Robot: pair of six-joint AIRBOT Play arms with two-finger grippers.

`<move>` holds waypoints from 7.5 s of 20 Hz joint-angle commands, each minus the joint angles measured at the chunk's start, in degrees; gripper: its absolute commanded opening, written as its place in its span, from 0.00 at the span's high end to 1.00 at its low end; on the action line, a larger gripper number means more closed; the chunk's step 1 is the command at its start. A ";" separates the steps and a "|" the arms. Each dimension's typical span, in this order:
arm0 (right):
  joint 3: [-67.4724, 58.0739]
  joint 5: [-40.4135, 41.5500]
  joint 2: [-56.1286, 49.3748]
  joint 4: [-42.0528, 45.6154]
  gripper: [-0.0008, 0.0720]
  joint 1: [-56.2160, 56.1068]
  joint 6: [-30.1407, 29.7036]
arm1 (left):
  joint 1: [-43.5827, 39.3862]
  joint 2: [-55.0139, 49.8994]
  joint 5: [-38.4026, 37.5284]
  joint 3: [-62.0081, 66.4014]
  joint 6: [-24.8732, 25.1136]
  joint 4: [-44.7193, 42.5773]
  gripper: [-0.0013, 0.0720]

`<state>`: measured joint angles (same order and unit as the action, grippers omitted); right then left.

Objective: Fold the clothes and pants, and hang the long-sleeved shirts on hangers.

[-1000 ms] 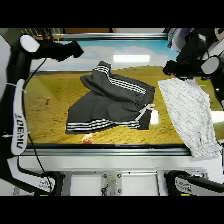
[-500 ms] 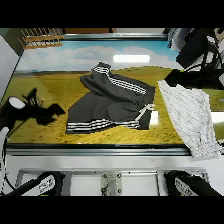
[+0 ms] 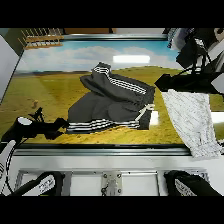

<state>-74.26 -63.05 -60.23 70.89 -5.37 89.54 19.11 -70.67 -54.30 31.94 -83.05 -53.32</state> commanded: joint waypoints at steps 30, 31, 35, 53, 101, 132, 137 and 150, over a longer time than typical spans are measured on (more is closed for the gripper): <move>50.66 42.25 -0.87 -25.16 0.01 -5.81 24.92 | -11.39 14.78 0.76 -3.80 3.17 3.45 0.98; 50.29 42.25 -1.49 -25.11 0.01 -5.95 24.44 | -11.39 14.78 0.79 -3.80 3.17 3.45 0.98; 49.79 41.70 -3.98 -25.11 0.02 -6.23 24.28 | -11.39 14.78 0.79 -3.80 3.17 3.45 0.98; -0.72 -3.39 12.39 -18.82 0.97 4.20 4.74 | -11.39 29.90 -4.22 48.61 2.03 1.99 0.98; 19.93 -2.89 -11.96 6.84 0.96 0.55 13.68 | -27.67 2.99 5.18 8.44 -0.22 -8.15 0.98; 26.36 2.03 -27.96 -32.00 0.01 22.25 -31.28 | -39.23 14.08 1.95 14.64 -10.91 -8.02 0.98; 26.36 4.98 -28.06 -36.87 0.02 14.05 -31.28 | -39.26 11.50 1.62 20.04 -10.86 -8.07 0.98; -3.26 7.39 -24.92 -29.35 0.97 19.17 -13.92 | -39.23 11.08 1.11 20.74 -10.84 -8.24 0.98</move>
<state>-66.35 -56.99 -85.71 33.87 10.57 64.20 -20.10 -59.55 -53.12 52.64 -93.91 -61.49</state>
